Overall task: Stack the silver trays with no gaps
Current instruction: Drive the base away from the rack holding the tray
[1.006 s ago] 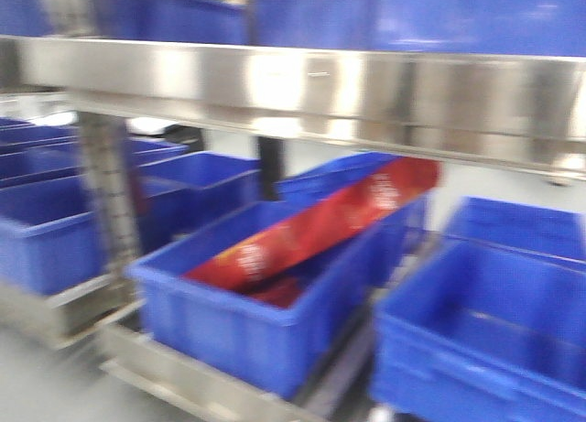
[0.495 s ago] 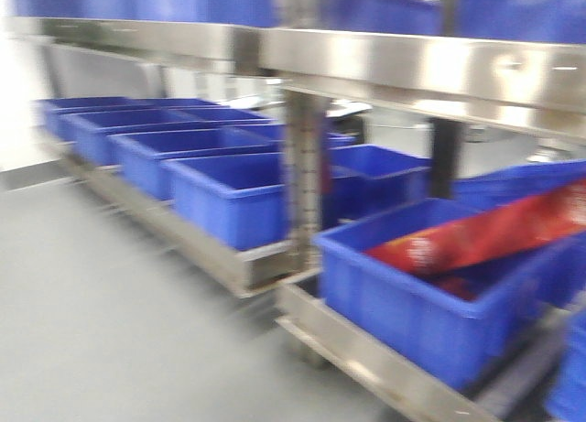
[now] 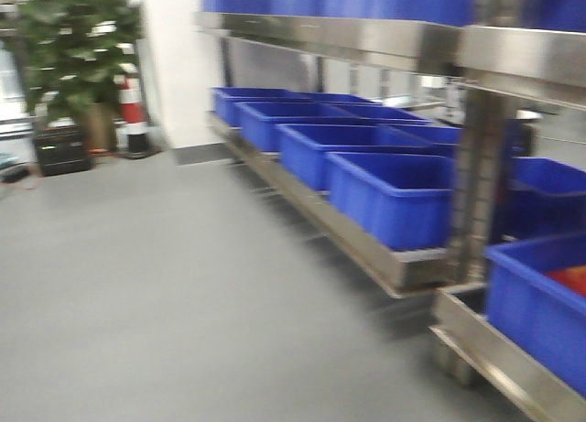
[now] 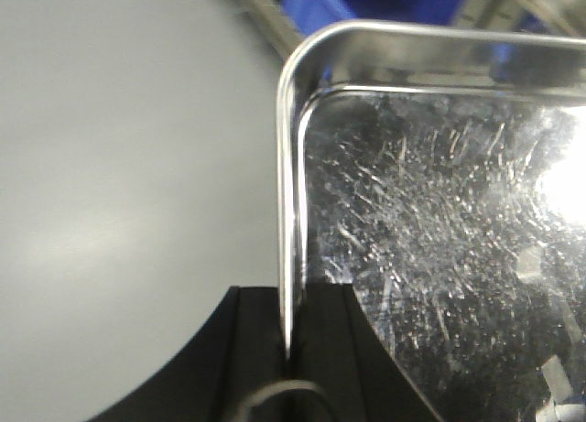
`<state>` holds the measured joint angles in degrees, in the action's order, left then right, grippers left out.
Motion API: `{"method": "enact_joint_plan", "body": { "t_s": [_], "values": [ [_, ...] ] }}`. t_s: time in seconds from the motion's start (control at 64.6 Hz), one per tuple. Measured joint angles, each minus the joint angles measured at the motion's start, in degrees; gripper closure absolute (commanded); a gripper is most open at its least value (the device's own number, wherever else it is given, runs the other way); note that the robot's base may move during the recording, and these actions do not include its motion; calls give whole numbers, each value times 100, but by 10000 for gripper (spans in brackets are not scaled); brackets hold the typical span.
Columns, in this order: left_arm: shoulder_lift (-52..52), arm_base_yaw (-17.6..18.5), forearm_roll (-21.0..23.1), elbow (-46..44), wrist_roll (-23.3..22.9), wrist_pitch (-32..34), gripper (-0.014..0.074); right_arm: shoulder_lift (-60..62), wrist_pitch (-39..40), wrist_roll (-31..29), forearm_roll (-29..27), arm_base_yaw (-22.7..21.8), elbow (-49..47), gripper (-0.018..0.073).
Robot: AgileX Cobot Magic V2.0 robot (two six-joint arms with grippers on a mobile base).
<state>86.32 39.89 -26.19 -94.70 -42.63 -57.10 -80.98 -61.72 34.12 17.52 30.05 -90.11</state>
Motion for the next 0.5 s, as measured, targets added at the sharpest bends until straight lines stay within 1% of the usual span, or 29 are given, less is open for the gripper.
{"method": "enact_joint_plan", "body": {
  "t_s": [0.495],
  "values": [
    [0,0,0,0,0,0,612,0,0,0,0,0,0,626]
  ]
}}
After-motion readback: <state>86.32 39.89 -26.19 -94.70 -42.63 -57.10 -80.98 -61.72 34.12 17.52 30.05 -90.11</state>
